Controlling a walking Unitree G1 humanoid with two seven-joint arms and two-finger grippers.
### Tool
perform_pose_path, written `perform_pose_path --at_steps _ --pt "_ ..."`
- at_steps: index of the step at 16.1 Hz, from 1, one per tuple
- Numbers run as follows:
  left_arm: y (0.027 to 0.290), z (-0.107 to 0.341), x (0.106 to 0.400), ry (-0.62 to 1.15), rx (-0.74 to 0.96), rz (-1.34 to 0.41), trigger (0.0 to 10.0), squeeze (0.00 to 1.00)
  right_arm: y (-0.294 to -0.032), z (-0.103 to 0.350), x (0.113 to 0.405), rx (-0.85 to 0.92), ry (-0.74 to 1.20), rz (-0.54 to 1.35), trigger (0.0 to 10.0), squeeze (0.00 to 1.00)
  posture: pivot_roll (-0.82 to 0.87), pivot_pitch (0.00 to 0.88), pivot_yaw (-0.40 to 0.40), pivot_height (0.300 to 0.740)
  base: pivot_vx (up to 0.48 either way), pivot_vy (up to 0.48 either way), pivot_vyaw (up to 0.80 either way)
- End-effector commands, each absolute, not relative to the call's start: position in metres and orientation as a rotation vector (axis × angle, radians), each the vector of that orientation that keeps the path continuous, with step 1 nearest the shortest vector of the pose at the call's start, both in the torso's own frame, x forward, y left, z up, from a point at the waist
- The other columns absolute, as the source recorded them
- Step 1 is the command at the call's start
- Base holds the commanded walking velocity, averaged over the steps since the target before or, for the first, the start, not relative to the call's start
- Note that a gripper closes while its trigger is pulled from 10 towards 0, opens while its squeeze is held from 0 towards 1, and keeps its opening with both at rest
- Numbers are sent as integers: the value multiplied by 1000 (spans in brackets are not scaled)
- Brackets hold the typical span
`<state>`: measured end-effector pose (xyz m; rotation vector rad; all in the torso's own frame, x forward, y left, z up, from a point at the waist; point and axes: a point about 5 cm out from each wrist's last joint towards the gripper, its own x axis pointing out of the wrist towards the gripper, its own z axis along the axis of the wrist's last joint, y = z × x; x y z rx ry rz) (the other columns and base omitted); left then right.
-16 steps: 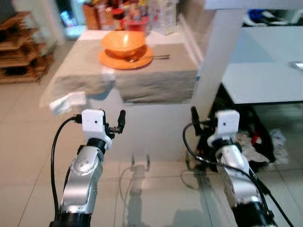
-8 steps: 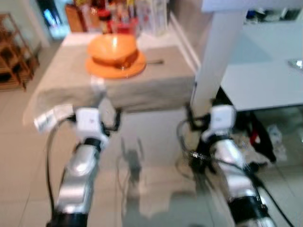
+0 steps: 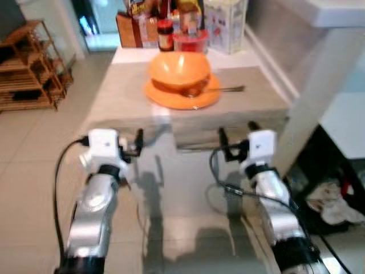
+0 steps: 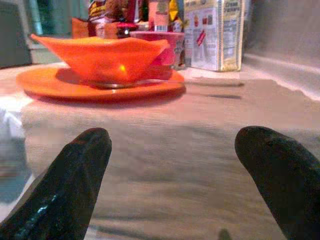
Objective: Setting the table
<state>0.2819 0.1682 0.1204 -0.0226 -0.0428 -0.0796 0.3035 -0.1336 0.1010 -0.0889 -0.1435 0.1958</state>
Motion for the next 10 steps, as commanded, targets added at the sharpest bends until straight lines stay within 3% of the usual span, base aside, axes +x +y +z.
perform_pose_path --at_steps 1,2,7,10 --pt "156 125 285 -57 -25 -124 10000 0 -146 103 305 -106 -151 162 10000 0 -77 0 55 731 431 0 0" --pt "155 125 286 -54 4 -125 10000 0 -147 104 305 -107 -151 159 10000 0 -81 0 57 731 420 0 0" --pt "151 131 288 -73 30 -140 10000 0 -148 102 303 -104 -149 151 10000 0 -83 0 67 731 0 0 0" --pt "152 131 289 -71 8 -146 10000 0 -149 104 303 -114 -162 148 10000 0 -87 0 65 731 0 -371 0"
